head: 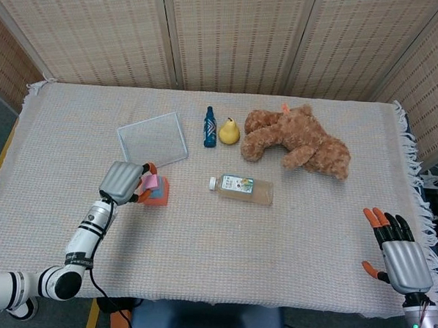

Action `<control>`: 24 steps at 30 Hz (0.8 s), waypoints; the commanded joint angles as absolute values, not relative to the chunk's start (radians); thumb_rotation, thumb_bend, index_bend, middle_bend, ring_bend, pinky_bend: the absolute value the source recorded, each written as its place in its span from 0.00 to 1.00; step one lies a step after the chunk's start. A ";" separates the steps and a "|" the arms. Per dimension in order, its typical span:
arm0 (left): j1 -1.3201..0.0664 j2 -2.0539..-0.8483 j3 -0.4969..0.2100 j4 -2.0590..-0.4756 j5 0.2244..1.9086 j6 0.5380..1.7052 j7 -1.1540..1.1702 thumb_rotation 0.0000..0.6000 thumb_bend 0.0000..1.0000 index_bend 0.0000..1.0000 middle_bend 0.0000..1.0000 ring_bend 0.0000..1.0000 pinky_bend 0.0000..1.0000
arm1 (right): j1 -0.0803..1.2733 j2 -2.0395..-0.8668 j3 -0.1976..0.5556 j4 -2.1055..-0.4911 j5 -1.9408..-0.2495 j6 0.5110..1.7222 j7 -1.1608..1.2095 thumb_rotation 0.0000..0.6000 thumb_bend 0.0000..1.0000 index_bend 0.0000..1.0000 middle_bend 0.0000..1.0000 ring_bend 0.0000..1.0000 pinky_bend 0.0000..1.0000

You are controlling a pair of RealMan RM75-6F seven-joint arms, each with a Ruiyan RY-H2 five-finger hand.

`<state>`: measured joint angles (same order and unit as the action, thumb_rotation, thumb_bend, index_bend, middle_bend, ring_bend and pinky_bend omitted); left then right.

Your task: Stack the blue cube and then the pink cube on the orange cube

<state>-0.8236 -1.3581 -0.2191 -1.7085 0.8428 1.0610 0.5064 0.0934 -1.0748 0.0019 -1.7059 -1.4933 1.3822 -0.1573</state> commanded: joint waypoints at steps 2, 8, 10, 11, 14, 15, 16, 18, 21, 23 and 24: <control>-0.825 -1.362 -0.220 -1.706 0.844 1.065 0.505 1.00 0.32 0.30 1.00 1.00 1.00 | 0.093 -1.074 0.001 -1.706 -1.493 1.381 -0.158 1.00 0.08 0.00 0.00 0.00 0.00; -0.822 -1.356 -0.215 -1.714 0.853 1.067 0.499 1.00 0.32 0.26 1.00 1.00 1.00 | 0.093 -1.074 0.003 -1.707 -1.490 1.382 -0.159 1.00 0.08 0.00 0.00 0.00 0.00; -0.819 -1.349 -0.212 -1.727 0.859 1.070 0.498 1.00 0.32 0.25 1.00 1.00 1.00 | 0.093 -1.073 0.003 -1.708 -1.491 1.382 -0.160 1.00 0.08 0.00 0.00 0.00 0.00; -0.816 -1.344 -0.209 -1.737 0.868 1.075 0.497 1.00 0.32 0.25 1.00 1.00 1.00 | 0.093 -1.073 0.003 -1.708 -1.491 1.382 -0.160 1.00 0.08 0.00 0.00 0.00 0.00; -0.772 -1.300 -0.175 -1.813 0.952 1.127 0.481 1.00 0.32 0.25 1.00 1.00 1.00 | 0.092 -1.073 0.001 -1.708 -1.494 1.382 -0.159 1.00 0.08 0.00 0.00 0.00 0.00; -0.748 -1.281 -0.155 -1.839 0.996 1.152 0.470 1.00 0.32 0.25 1.00 1.00 1.00 | 0.092 -1.072 0.000 -1.708 -1.495 1.382 -0.159 1.00 0.08 0.00 0.00 0.00 0.00; -0.717 -1.261 -0.131 -1.865 1.051 1.184 0.451 1.00 0.32 0.24 1.00 1.00 1.00 | 0.092 -1.071 0.000 -1.708 -1.496 1.382 -0.157 1.00 0.08 0.00 0.00 0.00 0.00; -0.621 -1.221 -0.053 -1.893 1.211 1.292 0.386 1.00 0.32 0.24 0.98 1.00 1.00 | 0.091 -1.069 -0.003 -1.708 -1.500 1.382 -0.155 1.00 0.08 0.00 0.00 0.00 0.00; -0.452 -1.193 0.103 -1.821 1.436 1.472 0.288 1.00 0.33 0.24 0.62 0.68 0.88 | 0.087 -1.067 -0.009 -1.710 -1.509 1.387 -0.156 1.00 0.08 0.00 0.00 0.00 0.00; -0.353 -1.205 0.174 -1.730 1.520 1.575 0.239 1.00 0.32 0.23 0.32 0.35 0.58 | 0.084 -1.066 -0.013 -1.714 -1.517 1.392 -0.157 1.00 0.08 0.00 0.00 0.00 0.00; -0.292 -1.229 0.201 -1.661 1.557 1.646 0.204 1.00 0.33 0.21 0.18 0.19 0.39 | 0.081 -1.065 -0.015 -1.716 -1.521 1.396 -0.159 1.00 0.08 0.00 0.00 0.00 0.00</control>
<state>-0.5227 -1.2429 0.0261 -1.8015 1.3476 1.4001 0.3444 0.0826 -1.0657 -0.0141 -1.7144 -1.5196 1.3940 -0.1580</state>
